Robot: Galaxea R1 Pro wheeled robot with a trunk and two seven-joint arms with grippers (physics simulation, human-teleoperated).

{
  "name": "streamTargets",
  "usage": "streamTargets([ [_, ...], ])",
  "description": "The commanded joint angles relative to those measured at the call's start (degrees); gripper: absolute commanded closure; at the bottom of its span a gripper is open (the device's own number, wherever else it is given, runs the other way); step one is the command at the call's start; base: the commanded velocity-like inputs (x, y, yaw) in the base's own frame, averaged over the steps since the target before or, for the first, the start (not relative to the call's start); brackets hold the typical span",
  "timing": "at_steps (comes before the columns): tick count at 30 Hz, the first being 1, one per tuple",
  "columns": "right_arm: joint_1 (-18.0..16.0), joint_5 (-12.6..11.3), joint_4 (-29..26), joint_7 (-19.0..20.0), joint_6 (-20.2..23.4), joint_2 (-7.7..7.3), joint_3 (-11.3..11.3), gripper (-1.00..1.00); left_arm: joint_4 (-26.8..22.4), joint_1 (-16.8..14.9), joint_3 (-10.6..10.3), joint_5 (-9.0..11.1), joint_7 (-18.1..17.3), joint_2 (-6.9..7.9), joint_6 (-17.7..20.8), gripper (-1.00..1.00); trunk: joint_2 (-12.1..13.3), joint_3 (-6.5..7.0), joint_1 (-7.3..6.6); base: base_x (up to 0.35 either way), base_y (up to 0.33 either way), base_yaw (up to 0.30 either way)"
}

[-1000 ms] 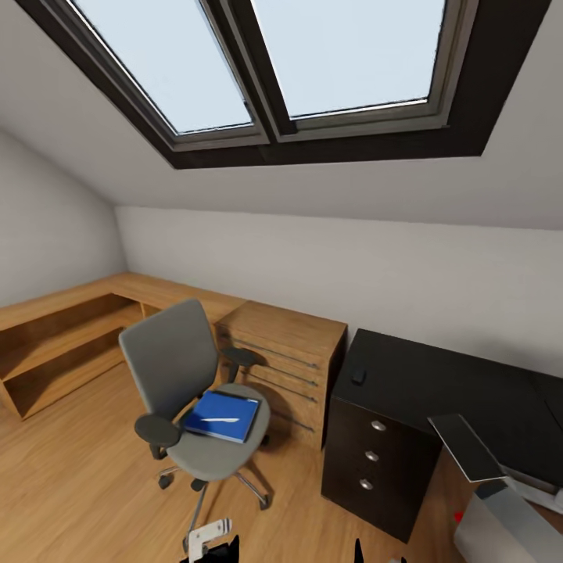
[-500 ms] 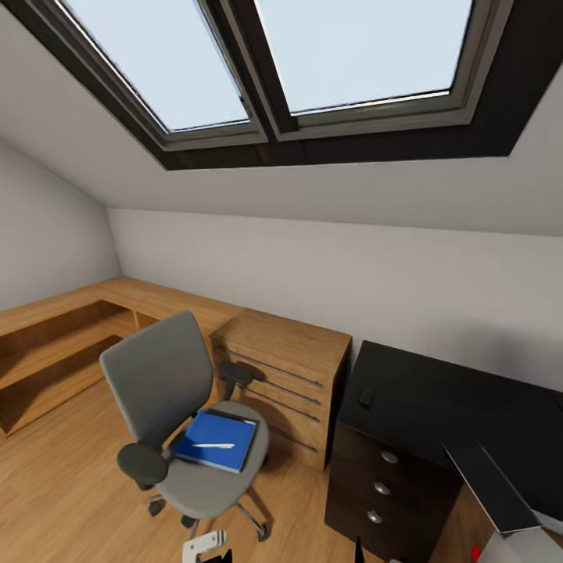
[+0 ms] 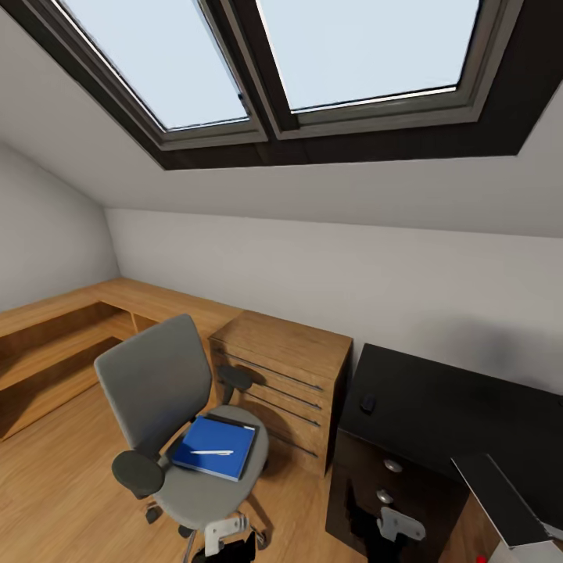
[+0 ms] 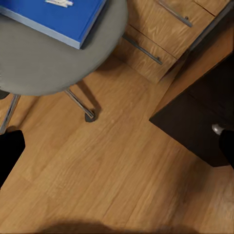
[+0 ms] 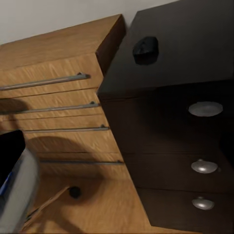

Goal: In the bedroom, organize the workspace by keeping the computer under the desk, ensuring the monitor is on the desk, placing the keyboard on the desk next to the monitor, placing the mouse on the desk next to the keyboard, moving the folder from the swivel chair onto the desk next to the mouse, stacking the notebook on top of the folder with the pen on top of the notebook, and positioning the swivel chair next to the desk.

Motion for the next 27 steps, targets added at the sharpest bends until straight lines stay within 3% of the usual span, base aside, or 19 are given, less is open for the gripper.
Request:
streamTargets([
  [1,-0.03,-0.16,-2.95,-1.5,2.43,-0.24,0.4,-1.0,-1.98,-0.11,-0.65,0.56,2.5,0.08,-0.1,-1.0,-0.1,-0.12,0.03,0.002,0.0,0.0],
  [6,0.23,1.14,-13.98,-4.9,11.62,-1.57,0.4,-1.0,-10.08,-0.09,-0.88,0.58,8.3,0.17,3.08,-1.0,-0.1,-0.12,0.03,0.001,0.0,0.0],
  [8,0.4,2.8,-20.44,-7.05,17.19,-2.4,0.44,-1.0,-14.75,-0.12,-0.65,0.54,10.55,0.21,6.57,-1.0,-0.1,-0.12,0.03,0.0,0.0,0.0],
  [9,0.59,4.73,-28.88,-10.3,25.46,-2.97,0.41,-1.0,-20.44,-0.11,-0.14,0.51,13.05,0.29,11.16,-1.0,-0.1,-0.12,0.03,0.0,0.0,0.0],
  [10,0.62,5.04,-30.88,-11.09,27.55,-3.05,0.37,-1.0,-21.76,-0.11,0.17,0.51,13.72,0.3,12.11,-1.0,-0.1,-0.12,0.03,0.0,0.0,0.0],
  [13,0.7,5.86,-40.36,-13.97,38.65,-3.35,-0.19,-1.0,-28.69,-0.11,3.87,0.5,17.81,0.15,16.68,-1.0,-0.1,-0.12,0.03,0.0,0.0,0.0],
  [16,0.62,6.1,-45.26,-14.93,46.67,-3.73,-1.99,-1.0,-32.14,-0.09,7.81,0.52,19.98,-0.3,20.92,-1.0,-0.1,-0.12,0.03,0.0,0.0,0.0],
  [18,0.5,6.16,-46.65,-15.15,49.99,-3.86,-3.47,-1.0,-33.02,-0.09,9.77,0.54,20.55,-0.76,22.86,-1.0,-0.1,-0.12,0.03,0.0,0.0,0.0],
  [20,-0.29,6.13,-47.7,-15.18,54.72,-3.98,-7.02,-1.0,-33.87,-0.09,13.03,0.53,21.18,-2.15,25.72,-1.0,-0.1,-0.12,0.03,0.0,0.0,0.0],
  [21,-0.85,6.12,-47.55,-15.23,55.48,-4.0,-7.84,-1.0,-33.95,-0.11,13.6,0.53,21.3,-2.51,26.18,-1.0,-0.1,-0.12,0.03,0.0,0.0,0.0],
  [22,-6.19,6.06,-43.03,-15.41,57.62,-4.16,-10.5,-1.0,-33.89,-0.15,15.4,0.68,21.65,-3.61,27.42,-1.0,-0.1,-0.12,0.03,0.0,0.0,0.0],
  [25,-9.98,6.06,-38.18,-15.4,58.14,-4.49,-11.18,-1.0,-33.42,-0.16,16.22,0.74,21.71,-3.79,27.72,-1.0,-0.1,-0.12,0.03,0.0,0.0,0.0],
  [26,-13.99,5.98,-29.98,-15.06,58.35,-5.16,-11.61,-1.0,-32.57,-0.17,16.99,0.83,21.66,-3.84,27.88,-1.0,-0.1,-0.12,0.03,0.0,0.0,0.0],
  [27,-15.35,5.93,-25.44,-14.68,58.23,-5.35,-11.71,-1.0,-31.86,-0.17,17.12,0.82,21.66,-3.89,27.82,-1.0,-0.1,-0.12,0.03,0.0,0.0,0.0],
])
